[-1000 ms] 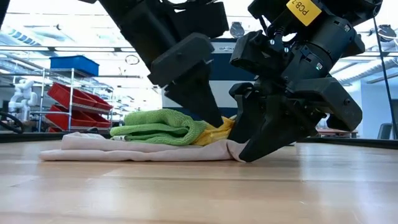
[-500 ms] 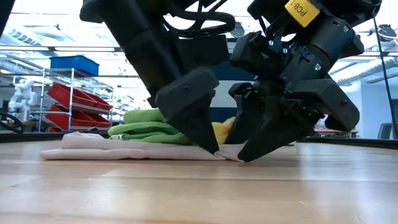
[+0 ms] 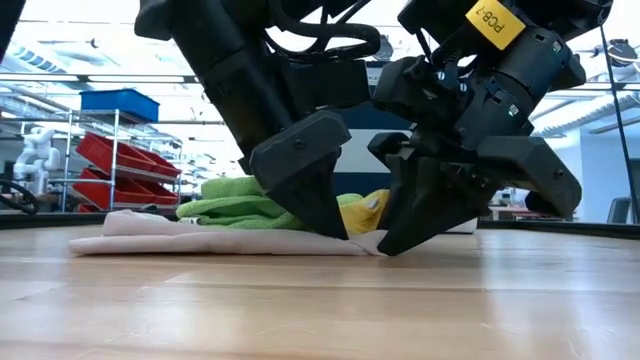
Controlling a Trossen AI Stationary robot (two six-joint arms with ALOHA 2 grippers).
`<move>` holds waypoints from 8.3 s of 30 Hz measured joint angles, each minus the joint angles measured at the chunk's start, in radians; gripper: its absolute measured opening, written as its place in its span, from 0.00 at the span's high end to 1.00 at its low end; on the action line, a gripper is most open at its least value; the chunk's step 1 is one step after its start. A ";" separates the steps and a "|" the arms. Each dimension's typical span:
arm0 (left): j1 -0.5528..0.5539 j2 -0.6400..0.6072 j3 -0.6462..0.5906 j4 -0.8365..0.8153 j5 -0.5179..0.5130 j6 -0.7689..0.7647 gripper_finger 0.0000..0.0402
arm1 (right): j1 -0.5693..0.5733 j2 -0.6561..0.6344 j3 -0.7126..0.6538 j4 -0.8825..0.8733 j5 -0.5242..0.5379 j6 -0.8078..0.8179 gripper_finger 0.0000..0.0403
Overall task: Fold towel
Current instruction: Stack the folded towels on the light brown towel, then put the stack of folded towels into the laundry organizer
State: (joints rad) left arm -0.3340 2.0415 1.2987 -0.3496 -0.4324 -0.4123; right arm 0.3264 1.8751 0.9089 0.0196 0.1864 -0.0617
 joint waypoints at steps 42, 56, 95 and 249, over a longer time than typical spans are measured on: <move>0.025 -0.058 0.000 -0.055 0.084 0.208 0.96 | 0.000 0.000 0.000 -0.038 -0.003 -0.003 0.98; -0.017 -0.062 0.045 -0.246 0.093 0.397 0.99 | -0.003 0.000 0.000 -0.038 -0.009 -0.002 0.98; -0.139 -0.063 0.201 -0.626 0.099 0.526 0.98 | -0.026 0.000 0.000 -0.041 -0.039 0.017 0.95; -0.171 -0.028 0.239 -0.609 0.137 0.551 0.78 | -0.002 -0.205 0.043 -0.150 -0.206 -0.238 0.54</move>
State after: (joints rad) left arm -0.5053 2.0136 1.5375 -0.9585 -0.2951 0.1383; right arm 0.3246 1.6706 0.9524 -0.1302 -0.0201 -0.2997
